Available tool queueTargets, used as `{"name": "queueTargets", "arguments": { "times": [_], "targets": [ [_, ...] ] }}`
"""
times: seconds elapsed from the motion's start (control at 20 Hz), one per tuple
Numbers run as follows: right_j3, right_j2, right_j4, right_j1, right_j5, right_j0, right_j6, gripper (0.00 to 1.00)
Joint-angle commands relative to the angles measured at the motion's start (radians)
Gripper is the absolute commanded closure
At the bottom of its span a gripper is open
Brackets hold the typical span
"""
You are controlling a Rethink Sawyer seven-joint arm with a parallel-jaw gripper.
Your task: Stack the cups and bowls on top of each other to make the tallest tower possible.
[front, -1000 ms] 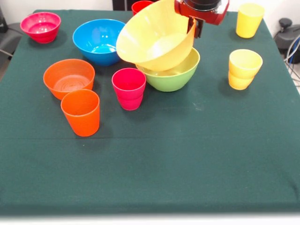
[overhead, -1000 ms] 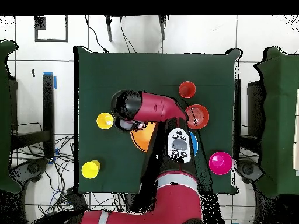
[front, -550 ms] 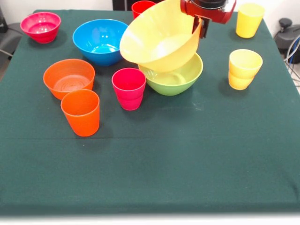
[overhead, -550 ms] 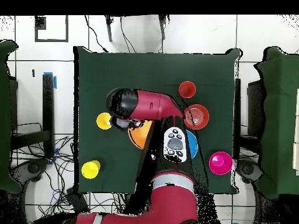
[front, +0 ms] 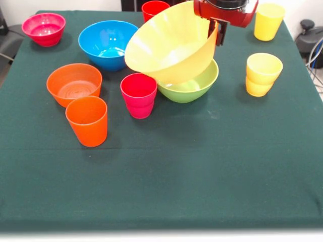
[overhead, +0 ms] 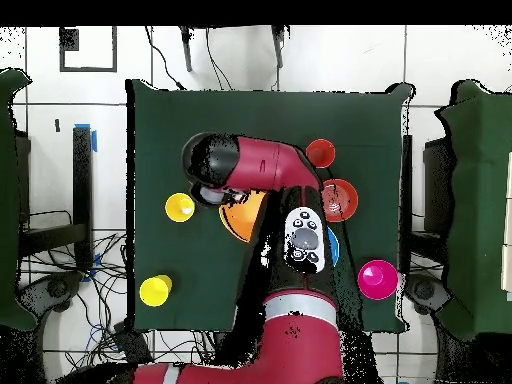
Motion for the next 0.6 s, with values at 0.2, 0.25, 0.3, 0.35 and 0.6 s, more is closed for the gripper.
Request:
{"name": "queueTargets", "arguments": {
  "times": [0.2,0.25,0.3,0.35,0.6],
  "targets": [
    [0.073,0.071,-0.073,-0.035,-0.023,0.024,-0.042,1.00],
    [0.099,0.067,-0.068,-0.047,-0.041,0.032,-0.023,1.00],
    [0.113,0.064,-0.071,-0.053,-0.062,0.038,-0.016,1.00],
    [0.122,0.064,-0.068,-0.055,-0.068,0.040,-0.011,1.00],
    [0.109,0.071,-0.070,-0.034,-0.081,0.039,-0.007,1.00]
  ]
}}
